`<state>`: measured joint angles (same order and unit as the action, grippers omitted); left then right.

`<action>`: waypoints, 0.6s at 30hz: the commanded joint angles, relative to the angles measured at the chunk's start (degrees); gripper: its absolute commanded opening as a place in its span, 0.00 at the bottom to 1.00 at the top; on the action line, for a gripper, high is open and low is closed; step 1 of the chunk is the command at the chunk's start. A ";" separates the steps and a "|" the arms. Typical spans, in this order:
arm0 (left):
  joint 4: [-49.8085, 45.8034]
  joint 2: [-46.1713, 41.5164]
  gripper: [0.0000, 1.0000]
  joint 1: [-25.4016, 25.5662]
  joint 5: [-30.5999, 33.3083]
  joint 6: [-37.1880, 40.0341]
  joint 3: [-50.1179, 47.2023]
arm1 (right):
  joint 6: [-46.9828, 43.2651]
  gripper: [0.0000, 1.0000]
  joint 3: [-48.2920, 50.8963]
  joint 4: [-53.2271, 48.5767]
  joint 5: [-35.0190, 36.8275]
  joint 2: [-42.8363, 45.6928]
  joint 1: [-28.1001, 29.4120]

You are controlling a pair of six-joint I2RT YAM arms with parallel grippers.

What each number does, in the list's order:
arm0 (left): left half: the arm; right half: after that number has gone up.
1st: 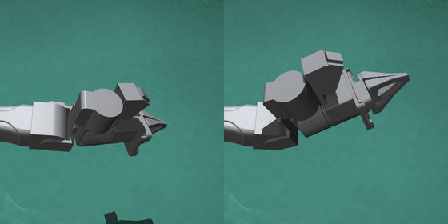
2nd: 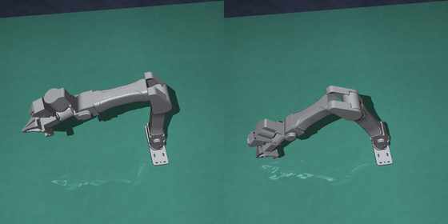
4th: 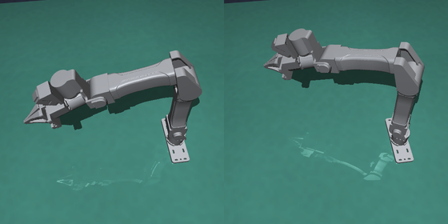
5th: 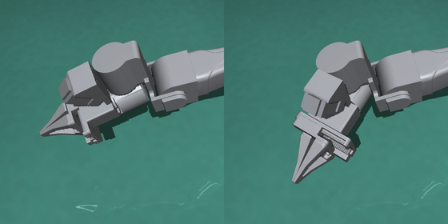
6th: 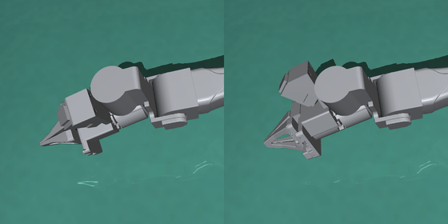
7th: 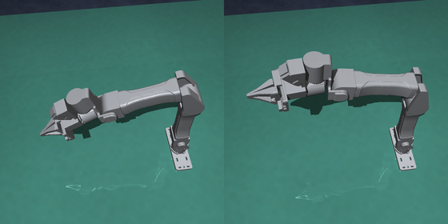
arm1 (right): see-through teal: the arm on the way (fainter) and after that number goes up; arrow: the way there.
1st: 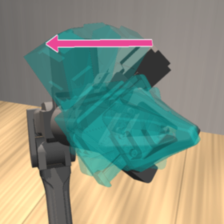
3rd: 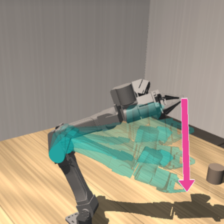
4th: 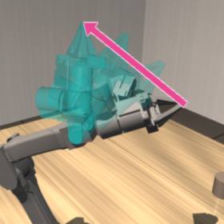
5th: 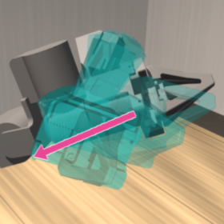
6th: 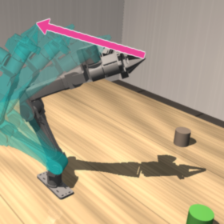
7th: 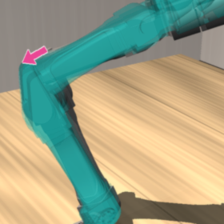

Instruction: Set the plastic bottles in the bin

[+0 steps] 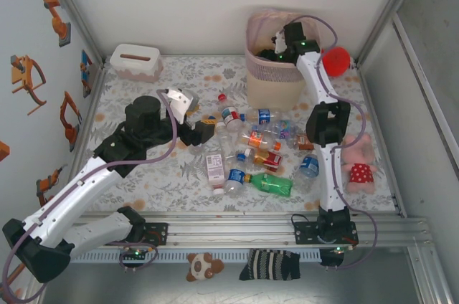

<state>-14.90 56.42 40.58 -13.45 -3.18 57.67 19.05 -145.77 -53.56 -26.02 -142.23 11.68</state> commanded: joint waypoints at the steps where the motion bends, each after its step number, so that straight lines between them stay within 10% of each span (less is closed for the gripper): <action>1: -0.99 -0.53 0.81 -0.40 0.65 -0.89 -0.86 | -0.63 0.82 -0.25 -0.47 0.62 7.29 -0.34; 18: -1.80 5.15 0.79 -1.39 3.20 -1.08 -2.73 | -2.10 0.79 3.37 -2.23 1.54 24.42 -0.35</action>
<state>-15.49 59.92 39.64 -11.77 -3.84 54.83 18.20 -143.92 -53.78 -25.78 -121.21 11.68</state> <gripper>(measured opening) 0.791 0.792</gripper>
